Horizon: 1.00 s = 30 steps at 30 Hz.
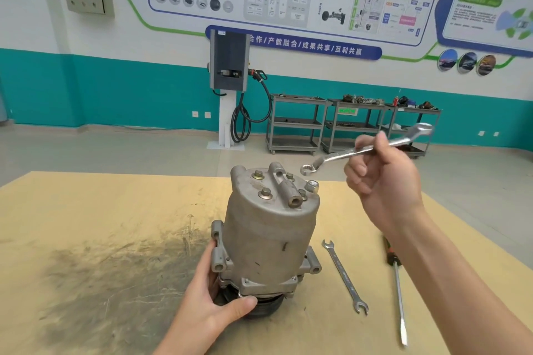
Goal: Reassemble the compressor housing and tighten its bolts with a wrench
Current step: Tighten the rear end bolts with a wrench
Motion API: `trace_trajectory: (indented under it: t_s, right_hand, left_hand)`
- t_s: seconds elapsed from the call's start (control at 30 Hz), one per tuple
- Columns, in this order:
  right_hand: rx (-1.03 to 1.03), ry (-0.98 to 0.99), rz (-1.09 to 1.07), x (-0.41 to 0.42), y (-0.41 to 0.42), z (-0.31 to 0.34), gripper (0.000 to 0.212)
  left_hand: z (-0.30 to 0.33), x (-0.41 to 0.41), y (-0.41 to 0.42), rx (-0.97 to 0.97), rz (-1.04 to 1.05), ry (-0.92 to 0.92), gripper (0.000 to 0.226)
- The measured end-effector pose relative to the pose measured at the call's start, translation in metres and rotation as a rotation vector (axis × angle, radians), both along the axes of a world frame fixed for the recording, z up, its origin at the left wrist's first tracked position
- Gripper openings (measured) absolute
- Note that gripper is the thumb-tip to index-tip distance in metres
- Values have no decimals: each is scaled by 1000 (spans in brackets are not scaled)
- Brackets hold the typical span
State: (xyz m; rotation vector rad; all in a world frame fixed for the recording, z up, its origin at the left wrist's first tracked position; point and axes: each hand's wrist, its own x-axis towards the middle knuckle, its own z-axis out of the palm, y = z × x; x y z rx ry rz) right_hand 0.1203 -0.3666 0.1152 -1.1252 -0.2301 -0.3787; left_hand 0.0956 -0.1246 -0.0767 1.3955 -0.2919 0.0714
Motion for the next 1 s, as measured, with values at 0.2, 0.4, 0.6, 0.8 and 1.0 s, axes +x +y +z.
trace_trajectory:
  t_s: [0.2, 0.4, 0.6, 0.8, 1.0]
  right_hand:
    - [92, 255, 343, 36, 2, -9, 44]
    - [47, 318, 513, 53, 13, -7, 44]
    - [-88, 411, 669, 70, 19, -8, 44]
    - [-190, 368, 774, 80, 12, -5, 32]
    - [-380, 331, 807, 86, 15, 13, 28]
  left_hand:
    - [4, -1, 1, 38, -7, 3, 130]
    - [6, -2, 0, 68, -2, -17, 124]
    - [9, -3, 0, 54, -29, -35, 128]
    - [11, -4, 0, 58, -24, -48, 132]
    - [14, -7, 0, 75, -25, -48, 135]
